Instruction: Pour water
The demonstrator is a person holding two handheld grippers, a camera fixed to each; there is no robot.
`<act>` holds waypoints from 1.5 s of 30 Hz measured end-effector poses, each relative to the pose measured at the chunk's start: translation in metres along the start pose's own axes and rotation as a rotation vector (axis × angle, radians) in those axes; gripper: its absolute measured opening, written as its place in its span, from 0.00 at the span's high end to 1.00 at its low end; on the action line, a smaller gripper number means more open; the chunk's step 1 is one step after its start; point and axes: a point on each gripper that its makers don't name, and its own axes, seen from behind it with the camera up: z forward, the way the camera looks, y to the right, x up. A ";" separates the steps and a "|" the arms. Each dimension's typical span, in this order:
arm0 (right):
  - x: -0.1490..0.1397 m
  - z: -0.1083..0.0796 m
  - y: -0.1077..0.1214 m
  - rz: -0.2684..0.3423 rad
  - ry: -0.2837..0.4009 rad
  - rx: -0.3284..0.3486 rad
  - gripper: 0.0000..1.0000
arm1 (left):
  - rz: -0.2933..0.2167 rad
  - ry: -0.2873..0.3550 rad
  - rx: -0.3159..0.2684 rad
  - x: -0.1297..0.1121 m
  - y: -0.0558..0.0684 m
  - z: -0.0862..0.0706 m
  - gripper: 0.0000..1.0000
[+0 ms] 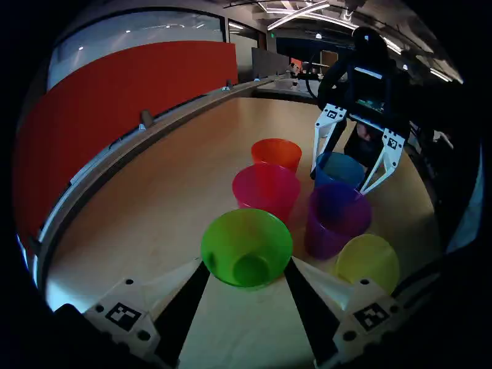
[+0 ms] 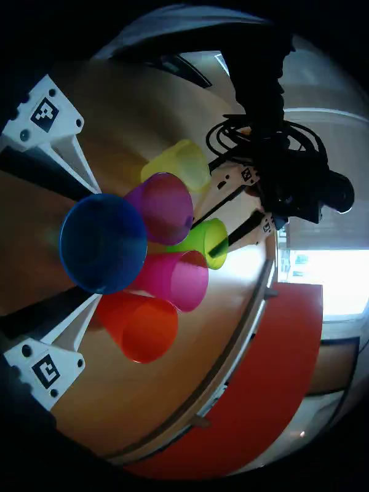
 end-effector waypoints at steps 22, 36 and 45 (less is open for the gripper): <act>0.012 -0.011 0.001 -0.003 0.037 -0.015 0.12 | -0.012 0.034 0.014 0.012 0.001 -0.017 0.17; 0.039 -0.034 -0.004 -0.010 0.088 -0.050 0.12 | -0.022 0.088 0.068 0.031 0.001 -0.046 0.17; 0.053 -0.048 -0.012 -0.019 0.118 -0.071 0.12 | -0.042 0.135 0.113 0.047 0.004 -0.068 0.17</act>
